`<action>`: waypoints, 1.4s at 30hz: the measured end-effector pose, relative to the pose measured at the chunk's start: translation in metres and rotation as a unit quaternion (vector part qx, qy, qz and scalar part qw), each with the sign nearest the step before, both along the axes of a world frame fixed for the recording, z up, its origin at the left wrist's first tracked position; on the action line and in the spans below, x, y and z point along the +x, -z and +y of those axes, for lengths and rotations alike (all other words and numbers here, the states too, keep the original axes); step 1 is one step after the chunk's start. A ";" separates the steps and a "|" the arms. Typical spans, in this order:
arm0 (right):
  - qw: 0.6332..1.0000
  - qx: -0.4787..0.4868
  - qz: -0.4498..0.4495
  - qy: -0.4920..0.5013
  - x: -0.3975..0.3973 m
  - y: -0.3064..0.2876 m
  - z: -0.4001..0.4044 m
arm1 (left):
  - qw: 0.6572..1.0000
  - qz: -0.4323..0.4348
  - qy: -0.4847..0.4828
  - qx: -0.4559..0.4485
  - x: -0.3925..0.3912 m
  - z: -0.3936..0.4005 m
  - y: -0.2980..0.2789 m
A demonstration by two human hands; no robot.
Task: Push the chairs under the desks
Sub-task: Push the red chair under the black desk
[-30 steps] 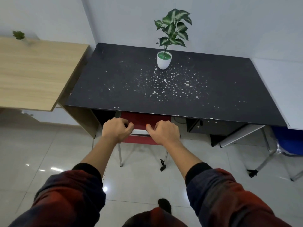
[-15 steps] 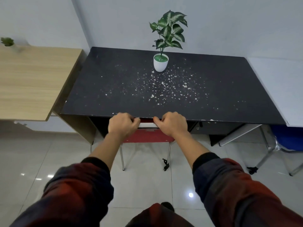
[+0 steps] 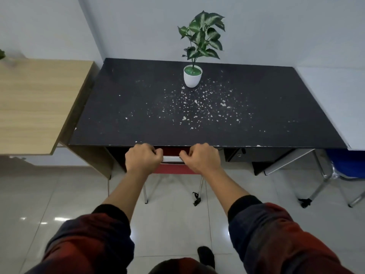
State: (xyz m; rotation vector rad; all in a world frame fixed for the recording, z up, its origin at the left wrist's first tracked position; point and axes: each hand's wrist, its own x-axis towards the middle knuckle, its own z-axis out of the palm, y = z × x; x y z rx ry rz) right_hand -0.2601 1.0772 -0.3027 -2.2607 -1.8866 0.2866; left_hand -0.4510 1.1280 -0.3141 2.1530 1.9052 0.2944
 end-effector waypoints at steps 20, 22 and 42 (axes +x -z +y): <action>0.999 0.005 0.009 0.049 0.006 0.005 0.009 | 0.998 -0.047 0.032 0.027 0.002 0.009 0.004; 0.999 0.004 0.005 0.047 0.007 0.004 0.009 | 0.998 -0.047 0.031 0.032 0.001 0.009 0.003; 0.972 -0.134 0.082 0.173 -0.041 -0.019 -0.047 | 0.985 -0.127 0.043 -0.105 -0.031 -0.087 -0.003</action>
